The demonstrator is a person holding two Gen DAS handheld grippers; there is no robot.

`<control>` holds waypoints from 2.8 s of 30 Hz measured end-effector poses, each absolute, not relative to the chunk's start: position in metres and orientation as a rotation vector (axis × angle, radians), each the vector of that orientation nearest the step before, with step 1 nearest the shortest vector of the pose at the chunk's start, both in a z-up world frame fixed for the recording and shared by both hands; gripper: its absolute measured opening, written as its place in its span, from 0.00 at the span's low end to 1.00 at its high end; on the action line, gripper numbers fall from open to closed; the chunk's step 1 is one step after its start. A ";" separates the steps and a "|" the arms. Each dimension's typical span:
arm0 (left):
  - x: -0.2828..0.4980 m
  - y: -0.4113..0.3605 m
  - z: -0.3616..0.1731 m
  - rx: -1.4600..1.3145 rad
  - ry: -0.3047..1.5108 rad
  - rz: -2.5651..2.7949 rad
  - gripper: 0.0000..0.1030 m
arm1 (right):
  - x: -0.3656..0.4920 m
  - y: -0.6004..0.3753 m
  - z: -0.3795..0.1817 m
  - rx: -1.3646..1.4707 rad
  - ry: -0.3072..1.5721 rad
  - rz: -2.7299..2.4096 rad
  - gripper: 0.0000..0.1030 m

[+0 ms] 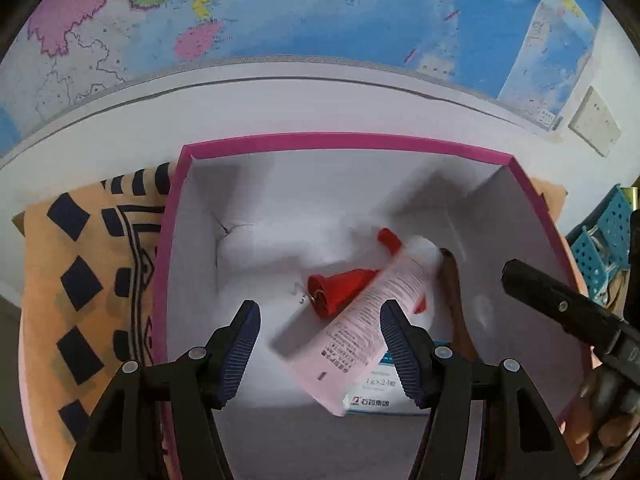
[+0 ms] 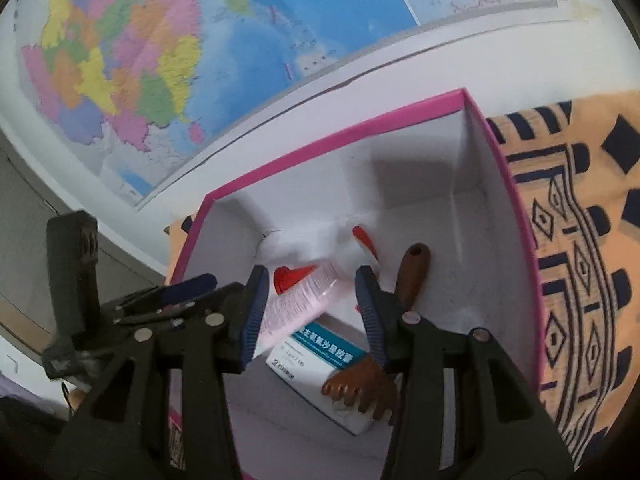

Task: Organize rigid objects

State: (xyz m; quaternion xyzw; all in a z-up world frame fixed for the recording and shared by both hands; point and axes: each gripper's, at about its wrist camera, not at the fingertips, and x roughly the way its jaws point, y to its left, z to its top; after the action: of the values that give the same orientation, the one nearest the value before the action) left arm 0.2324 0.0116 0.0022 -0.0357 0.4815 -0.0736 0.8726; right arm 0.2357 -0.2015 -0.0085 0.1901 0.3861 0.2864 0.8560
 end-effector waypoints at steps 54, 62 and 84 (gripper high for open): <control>0.016 0.045 -0.075 -0.186 1.072 -0.312 0.72 | 0.074 -0.141 -0.102 0.134 0.920 0.801 0.40; 0.019 0.046 -0.074 -0.250 1.082 -0.338 0.78 | 0.072 -0.146 -0.102 0.148 0.907 0.790 0.39; 0.019 -0.006 -0.057 -0.157 1.070 -0.460 0.59 | 0.045 -0.154 -0.088 0.192 0.895 0.846 0.11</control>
State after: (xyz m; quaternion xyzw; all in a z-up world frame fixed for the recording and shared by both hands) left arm 0.0189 -0.0062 -0.0574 -0.0742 0.5047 -0.2171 0.8323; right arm 0.0452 -0.1535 -0.0884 0.0898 0.4192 0.3959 0.8121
